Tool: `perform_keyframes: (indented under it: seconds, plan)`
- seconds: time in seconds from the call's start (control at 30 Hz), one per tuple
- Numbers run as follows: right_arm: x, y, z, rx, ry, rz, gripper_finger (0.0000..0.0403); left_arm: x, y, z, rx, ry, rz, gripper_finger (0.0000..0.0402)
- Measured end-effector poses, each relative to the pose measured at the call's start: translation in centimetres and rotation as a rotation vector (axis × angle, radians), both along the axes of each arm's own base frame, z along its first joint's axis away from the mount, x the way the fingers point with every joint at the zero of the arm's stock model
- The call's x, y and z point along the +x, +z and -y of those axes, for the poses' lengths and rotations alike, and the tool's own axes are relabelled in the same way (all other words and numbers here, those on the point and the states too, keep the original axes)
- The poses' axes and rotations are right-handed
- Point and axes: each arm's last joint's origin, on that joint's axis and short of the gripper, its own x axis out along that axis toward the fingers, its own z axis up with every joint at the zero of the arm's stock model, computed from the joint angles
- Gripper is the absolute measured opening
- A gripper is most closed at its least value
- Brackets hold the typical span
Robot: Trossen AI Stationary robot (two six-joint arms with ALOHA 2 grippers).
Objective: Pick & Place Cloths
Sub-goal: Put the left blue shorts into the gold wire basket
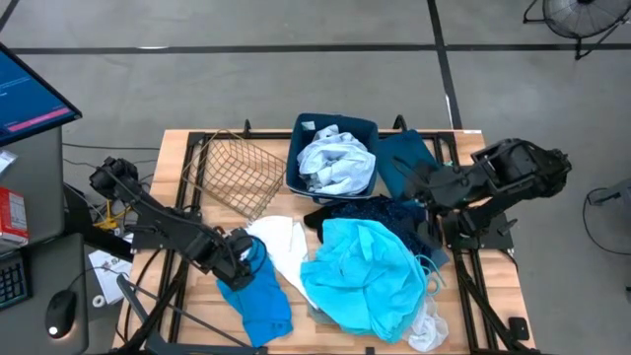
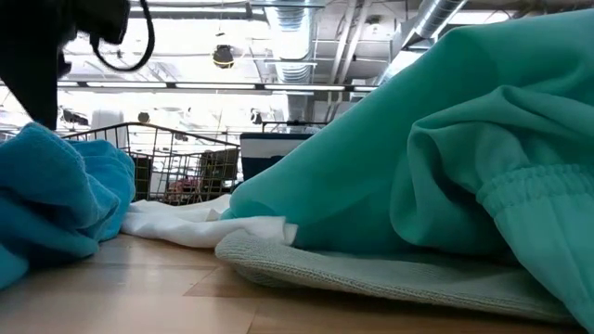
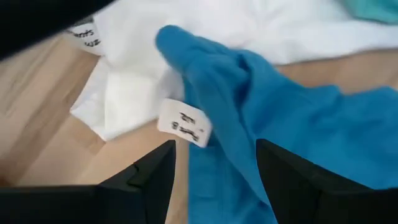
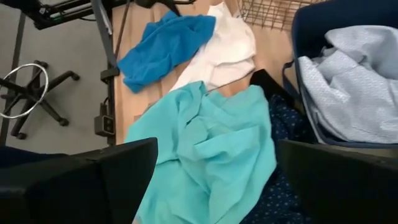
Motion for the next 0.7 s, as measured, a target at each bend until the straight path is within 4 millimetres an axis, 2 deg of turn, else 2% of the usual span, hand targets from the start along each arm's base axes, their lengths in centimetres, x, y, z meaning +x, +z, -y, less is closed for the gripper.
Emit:
perform_keyframes:
  seconds: [0.2,0.47,0.57,0.7]
  plan:
    - [-0.2,0.0,-0.6,-0.035,0.003,0.015,0.0327,-0.2,-2.6,-0.4,0.005,0.034,0.054,0.0207]
    - [-0.2,0.0,-0.6,-0.029,-0.052,0.025,0.0327,-0.7,-4.3,-0.8,-0.012,0.036,0.038,0.0197]
    - [-0.3,0.1,-0.6,-0.024,-0.121,0.042,0.0327,-1.2,-5.0,-1.0,-0.039,0.028,-0.01,0.0154]
    - [-0.4,0.1,-0.9,-0.061,-0.159,0.071,0.0327,-1.7,-5.7,-1.0,-0.083,-0.014,-0.076,0.0038]
